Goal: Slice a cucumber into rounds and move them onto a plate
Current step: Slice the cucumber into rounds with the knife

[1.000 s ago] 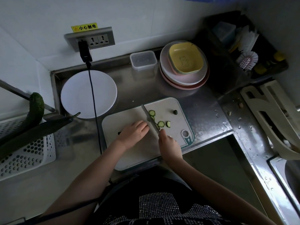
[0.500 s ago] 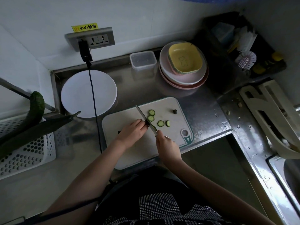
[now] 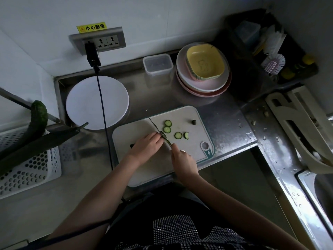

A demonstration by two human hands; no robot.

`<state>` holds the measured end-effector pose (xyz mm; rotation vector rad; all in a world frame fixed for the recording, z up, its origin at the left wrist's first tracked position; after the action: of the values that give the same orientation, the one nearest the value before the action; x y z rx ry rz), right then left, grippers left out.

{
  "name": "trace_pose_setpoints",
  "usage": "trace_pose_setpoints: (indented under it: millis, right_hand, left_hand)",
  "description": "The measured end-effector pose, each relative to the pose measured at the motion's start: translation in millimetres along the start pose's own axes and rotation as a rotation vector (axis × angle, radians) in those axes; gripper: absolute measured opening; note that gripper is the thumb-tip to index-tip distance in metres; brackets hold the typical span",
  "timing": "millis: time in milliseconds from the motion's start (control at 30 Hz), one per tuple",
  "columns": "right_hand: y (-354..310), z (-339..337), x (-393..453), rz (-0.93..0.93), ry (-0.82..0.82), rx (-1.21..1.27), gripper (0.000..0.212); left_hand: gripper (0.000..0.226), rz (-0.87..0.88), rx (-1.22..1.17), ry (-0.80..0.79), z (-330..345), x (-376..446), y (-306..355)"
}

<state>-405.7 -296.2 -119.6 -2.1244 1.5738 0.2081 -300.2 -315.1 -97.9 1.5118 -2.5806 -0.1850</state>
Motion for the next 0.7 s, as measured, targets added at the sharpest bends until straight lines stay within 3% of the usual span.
trace_pose_setpoints:
  millis: [33,167,367,467,700]
  right_hand:
    - [1,1,1,0.011,-0.016,0.004,0.012]
    - [1,2,0,0.012,-0.029,0.008,0.012]
    - [2,-1,0,0.029,-0.028,0.020,0.011]
    - [7,-5,0,0.075,0.005,0.080,0.007]
    - [2,-22,-5,0.057,0.115,0.141,0.010]
  left_hand:
    - [0.020,0.010,-0.003,0.008,-1,-1,2]
    - [0.039,0.024,0.013,0.041,0,-2,3]
    - [0.023,0.008,0.026,0.039,-2,-3,2]
    - [0.039,-0.017,0.013,0.030,-1,-4,-2]
    - [0.039,0.000,-0.043,0.056,17,-8,-11]
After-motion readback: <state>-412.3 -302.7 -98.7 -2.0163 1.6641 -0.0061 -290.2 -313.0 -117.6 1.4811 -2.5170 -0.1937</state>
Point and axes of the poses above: each hand's wrist, its own x-axis towards the middle knuckle, its own z-axis out of the palm, y = z × x, the point moved 8 cm from there along x, towards the middle knuckle, and after that the axes turned 2 degrees about -x, right-handed, at the moved point
